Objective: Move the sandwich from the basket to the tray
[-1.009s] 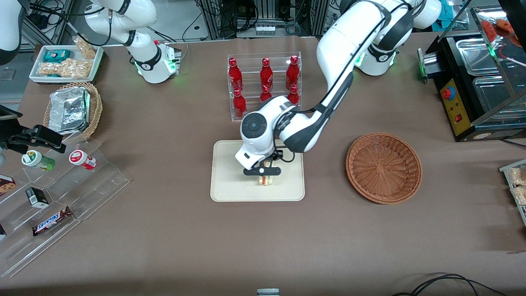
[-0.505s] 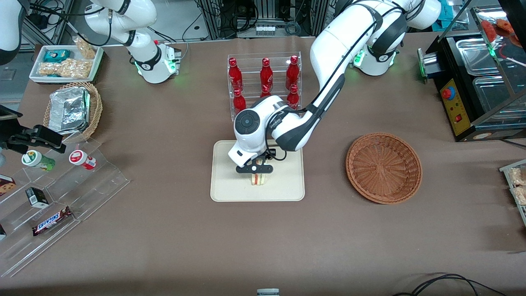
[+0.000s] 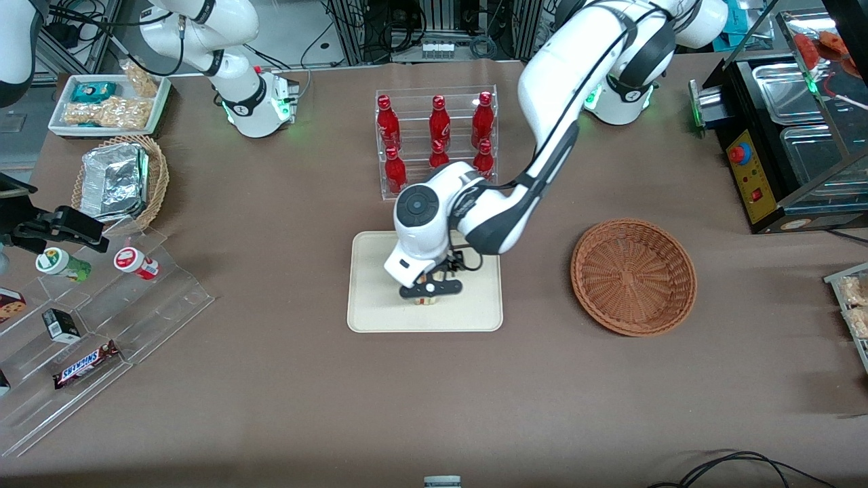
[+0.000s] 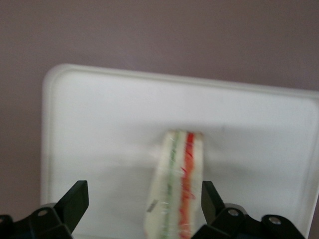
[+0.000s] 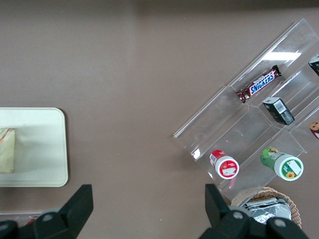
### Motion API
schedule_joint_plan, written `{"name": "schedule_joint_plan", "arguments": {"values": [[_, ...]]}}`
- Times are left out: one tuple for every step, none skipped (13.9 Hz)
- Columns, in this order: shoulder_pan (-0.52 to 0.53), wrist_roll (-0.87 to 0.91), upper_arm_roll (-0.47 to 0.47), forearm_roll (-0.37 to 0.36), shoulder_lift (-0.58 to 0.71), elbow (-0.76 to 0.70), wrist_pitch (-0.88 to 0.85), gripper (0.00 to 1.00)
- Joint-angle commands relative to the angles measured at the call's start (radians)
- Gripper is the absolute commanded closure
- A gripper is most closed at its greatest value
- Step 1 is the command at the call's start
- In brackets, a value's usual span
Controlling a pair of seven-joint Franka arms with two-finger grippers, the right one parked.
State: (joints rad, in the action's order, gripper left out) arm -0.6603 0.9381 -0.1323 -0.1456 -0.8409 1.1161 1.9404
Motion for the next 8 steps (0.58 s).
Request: {"name": "schedule_joint_plan", "arguments": {"values": [[0.135,-0.08,-0.022,0.056,0.198,0.037,-0.16,0.0],[0.178,-0.201,-0.023,0.108,0.25,0.056,-0.24,0.0],[0.224,-0.316,-0.023,0.156,0.302,0.079,-0.315,0.0],[0.273,-0.402,-0.02,0.188,0.365,0.117,-0.38,0.0],[0.33,-0.454,-0.02,0.199,0.425,0.158,-0.417,0.0],[0.388,-0.499,-0.02,0.201,0.48,0.197,-0.457,0.0],[0.428,-0.549,-0.02,0.19,0.528,0.229,-0.524,0.0],[0.471,-0.606,-0.016,0.181,0.56,0.254,-0.581,0.0]]}}
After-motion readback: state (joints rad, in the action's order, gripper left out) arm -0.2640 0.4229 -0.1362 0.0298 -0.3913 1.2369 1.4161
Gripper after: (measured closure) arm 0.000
